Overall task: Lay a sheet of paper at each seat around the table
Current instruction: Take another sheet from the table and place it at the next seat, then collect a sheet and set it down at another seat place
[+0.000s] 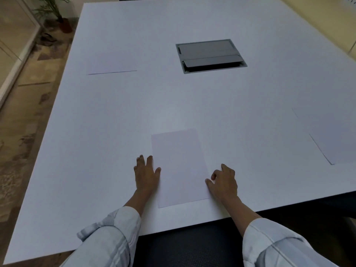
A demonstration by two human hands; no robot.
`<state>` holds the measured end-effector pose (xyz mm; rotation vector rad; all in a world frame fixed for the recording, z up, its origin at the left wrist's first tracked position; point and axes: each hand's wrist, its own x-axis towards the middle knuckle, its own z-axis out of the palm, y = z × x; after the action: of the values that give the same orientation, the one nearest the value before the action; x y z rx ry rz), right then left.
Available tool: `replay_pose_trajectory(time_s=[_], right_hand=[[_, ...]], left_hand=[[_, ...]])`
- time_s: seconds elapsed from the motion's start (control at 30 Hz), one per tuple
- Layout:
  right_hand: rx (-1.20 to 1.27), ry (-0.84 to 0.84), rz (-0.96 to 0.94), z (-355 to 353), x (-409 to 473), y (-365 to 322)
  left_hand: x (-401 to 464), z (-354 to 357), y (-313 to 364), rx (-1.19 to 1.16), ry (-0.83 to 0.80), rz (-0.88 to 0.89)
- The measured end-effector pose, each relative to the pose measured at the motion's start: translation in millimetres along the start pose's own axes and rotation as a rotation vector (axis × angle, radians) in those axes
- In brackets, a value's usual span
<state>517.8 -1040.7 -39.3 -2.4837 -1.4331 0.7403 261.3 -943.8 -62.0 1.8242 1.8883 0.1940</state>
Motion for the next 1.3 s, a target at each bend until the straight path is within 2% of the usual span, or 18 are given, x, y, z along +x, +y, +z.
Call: replay_pose_trajectory(time_s=[0.37, 0.57, 0.7, 0.97, 1.13, 1.3], right_hand=[[-0.025, 0.004, 0.014, 0, 1, -4], [-0.019, -0.001, 0.009, 1, 2, 0], [-0.027, -0.025, 0.004, -9, 6, 1], [-0.09, -0.162, 0.07, -74, 3, -18], [-0.145, -0.2, 0.019, -106, -24, -72], [-0.236, -0.182, -0.067, -105, -50, -140]], left_hand=[[6, 8, -11, 0.097, -0.021, 0.037], [7, 9, -11, 0.069, -0.03, 0.02], [5, 1, -10, -0.036, -0.046, -0.002], [-21, -78, -23, -0.061, 0.043, 0.017], [-47, -146, -52, -0.084, 0.102, 0.047], [-54, -194, -107, -0.026, 0.142, 0.119]])
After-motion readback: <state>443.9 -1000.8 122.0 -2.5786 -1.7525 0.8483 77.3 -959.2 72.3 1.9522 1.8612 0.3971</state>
